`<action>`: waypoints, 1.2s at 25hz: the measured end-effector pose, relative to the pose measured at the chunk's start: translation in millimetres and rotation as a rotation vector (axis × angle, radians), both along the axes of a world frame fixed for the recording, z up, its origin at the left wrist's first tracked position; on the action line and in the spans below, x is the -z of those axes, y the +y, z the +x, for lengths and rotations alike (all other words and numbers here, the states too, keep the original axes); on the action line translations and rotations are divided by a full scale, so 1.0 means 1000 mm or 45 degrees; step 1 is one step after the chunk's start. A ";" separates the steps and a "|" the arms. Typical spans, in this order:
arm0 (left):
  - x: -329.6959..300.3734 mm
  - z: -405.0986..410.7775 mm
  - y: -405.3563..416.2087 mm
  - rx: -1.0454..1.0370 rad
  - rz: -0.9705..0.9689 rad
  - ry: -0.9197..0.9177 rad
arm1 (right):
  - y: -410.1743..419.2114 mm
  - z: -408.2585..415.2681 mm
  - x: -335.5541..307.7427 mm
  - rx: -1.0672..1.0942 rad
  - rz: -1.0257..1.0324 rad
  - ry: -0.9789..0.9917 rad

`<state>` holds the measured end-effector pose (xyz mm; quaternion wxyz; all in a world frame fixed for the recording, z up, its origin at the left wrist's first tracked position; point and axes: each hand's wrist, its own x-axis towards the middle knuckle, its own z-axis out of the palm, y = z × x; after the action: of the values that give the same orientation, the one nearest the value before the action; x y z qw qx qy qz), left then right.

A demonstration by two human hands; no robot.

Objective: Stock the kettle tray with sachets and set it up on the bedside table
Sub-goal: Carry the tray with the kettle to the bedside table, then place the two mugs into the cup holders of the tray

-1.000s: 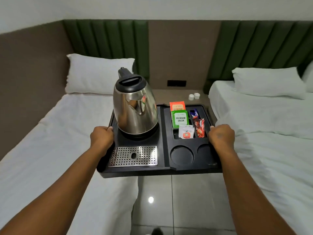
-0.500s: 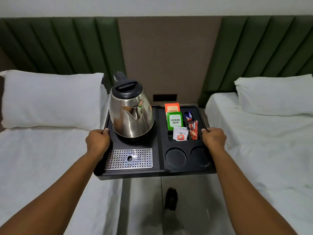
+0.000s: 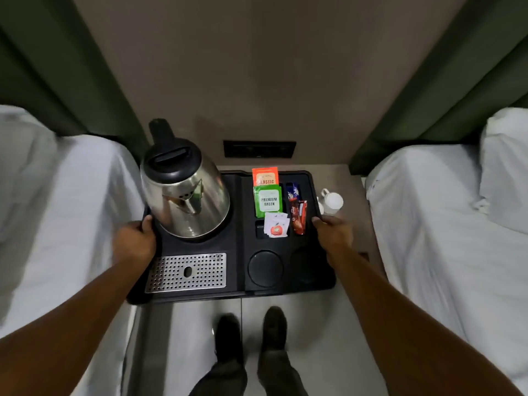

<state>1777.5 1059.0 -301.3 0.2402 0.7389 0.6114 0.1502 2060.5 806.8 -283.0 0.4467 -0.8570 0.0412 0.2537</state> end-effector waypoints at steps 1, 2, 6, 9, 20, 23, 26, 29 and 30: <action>0.034 0.015 0.016 0.015 0.010 0.038 | 0.016 0.017 0.037 0.022 -0.001 0.043; 0.063 0.025 0.029 0.036 0.030 0.059 | 0.027 0.028 0.068 0.037 -0.005 0.087; 0.157 0.067 0.072 0.097 0.061 0.122 | 0.068 0.062 0.175 0.114 -0.012 0.127; 0.194 0.087 0.095 0.131 0.078 0.197 | 0.090 0.082 0.218 0.169 -0.075 0.035; 0.221 0.104 0.120 0.010 0.026 0.118 | 0.144 0.099 0.236 0.191 -0.256 -0.127; 0.212 0.098 0.107 -0.101 -0.037 0.084 | 0.127 0.093 0.209 -0.055 -0.304 -0.173; 0.191 0.090 0.022 -0.185 0.012 0.154 | 0.076 0.103 0.177 -0.232 -0.326 -0.477; 0.168 0.143 -0.111 0.462 -0.217 -0.011 | 0.034 0.160 0.164 -0.447 -0.671 -0.853; 0.168 0.174 -0.136 0.675 -0.243 -0.011 | 0.029 0.181 0.166 -0.554 -0.786 -0.787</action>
<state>1951.9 923.3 -469.7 0.3423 0.8464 0.4071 0.0269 2242.0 836.0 -448.6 0.0994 -0.9734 -0.2002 0.0507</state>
